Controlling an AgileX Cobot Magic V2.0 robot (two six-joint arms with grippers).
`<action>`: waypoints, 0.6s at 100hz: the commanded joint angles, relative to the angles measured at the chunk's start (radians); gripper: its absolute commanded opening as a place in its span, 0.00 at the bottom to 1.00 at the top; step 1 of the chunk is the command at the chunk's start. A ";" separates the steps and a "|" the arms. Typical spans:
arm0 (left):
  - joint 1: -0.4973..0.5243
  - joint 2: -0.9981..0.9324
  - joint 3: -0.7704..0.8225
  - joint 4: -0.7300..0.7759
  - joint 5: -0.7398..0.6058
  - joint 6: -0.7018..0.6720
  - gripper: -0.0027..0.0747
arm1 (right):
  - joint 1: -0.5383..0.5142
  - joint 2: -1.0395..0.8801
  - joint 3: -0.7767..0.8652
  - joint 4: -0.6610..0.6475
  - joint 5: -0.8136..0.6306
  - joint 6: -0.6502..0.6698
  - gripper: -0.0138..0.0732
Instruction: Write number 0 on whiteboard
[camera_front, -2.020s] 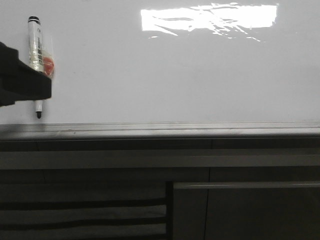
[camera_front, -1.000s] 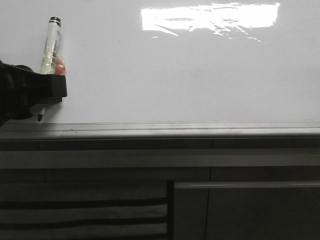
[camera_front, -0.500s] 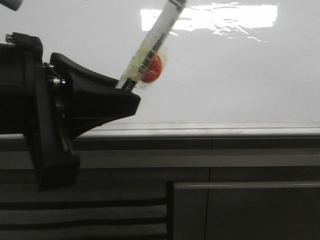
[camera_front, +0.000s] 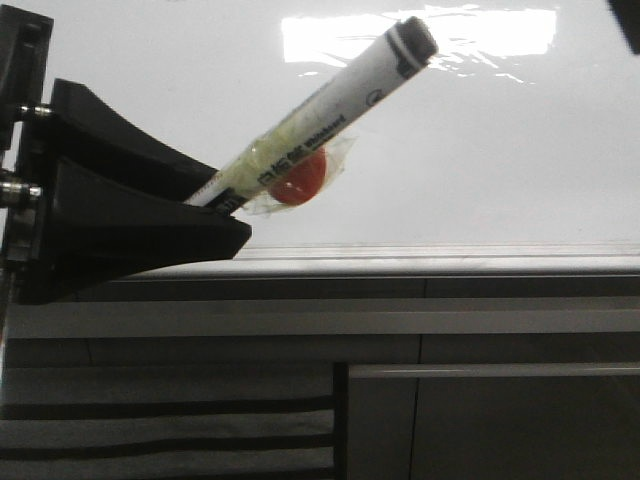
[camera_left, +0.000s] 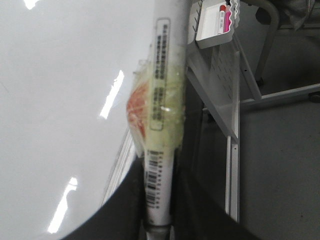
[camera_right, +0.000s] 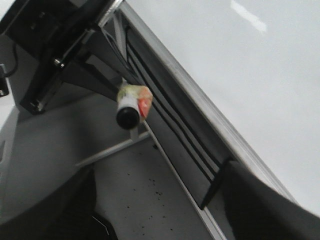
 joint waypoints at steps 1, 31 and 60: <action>-0.006 -0.025 -0.023 -0.025 -0.061 -0.004 0.01 | 0.004 0.040 -0.055 0.143 -0.043 -0.103 0.69; -0.017 -0.025 -0.023 -0.026 -0.063 -0.006 0.01 | 0.004 0.203 -0.104 0.282 0.012 -0.198 0.69; -0.017 -0.025 -0.023 -0.036 -0.063 -0.006 0.01 | 0.004 0.279 -0.104 0.400 0.060 -0.318 0.69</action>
